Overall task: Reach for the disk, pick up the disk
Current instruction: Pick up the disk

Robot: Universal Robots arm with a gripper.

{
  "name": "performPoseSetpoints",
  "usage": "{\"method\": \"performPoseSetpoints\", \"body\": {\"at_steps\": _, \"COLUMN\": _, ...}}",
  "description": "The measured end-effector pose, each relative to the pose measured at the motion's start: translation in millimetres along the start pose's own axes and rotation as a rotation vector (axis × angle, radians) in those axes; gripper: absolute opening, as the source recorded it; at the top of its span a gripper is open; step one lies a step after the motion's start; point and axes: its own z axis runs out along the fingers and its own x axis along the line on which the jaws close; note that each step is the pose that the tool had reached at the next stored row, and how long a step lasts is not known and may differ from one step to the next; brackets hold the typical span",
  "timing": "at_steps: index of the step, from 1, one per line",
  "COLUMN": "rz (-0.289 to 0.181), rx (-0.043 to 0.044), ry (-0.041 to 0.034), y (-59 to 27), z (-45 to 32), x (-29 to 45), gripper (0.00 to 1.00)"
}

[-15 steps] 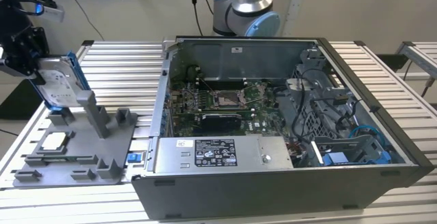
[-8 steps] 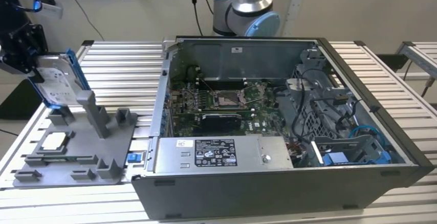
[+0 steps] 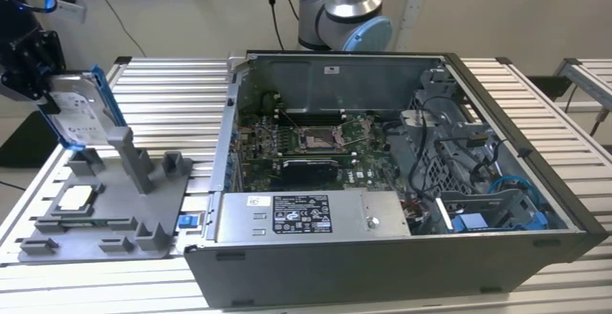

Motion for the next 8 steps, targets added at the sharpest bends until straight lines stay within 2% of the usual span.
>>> {"method": "performPoseSetpoints", "body": {"at_steps": 8, "rz": 0.000, "rx": 0.0002, "ry": 0.0000, "y": 0.0, "z": -5.2, "x": -0.1, "gripper": 0.00}}
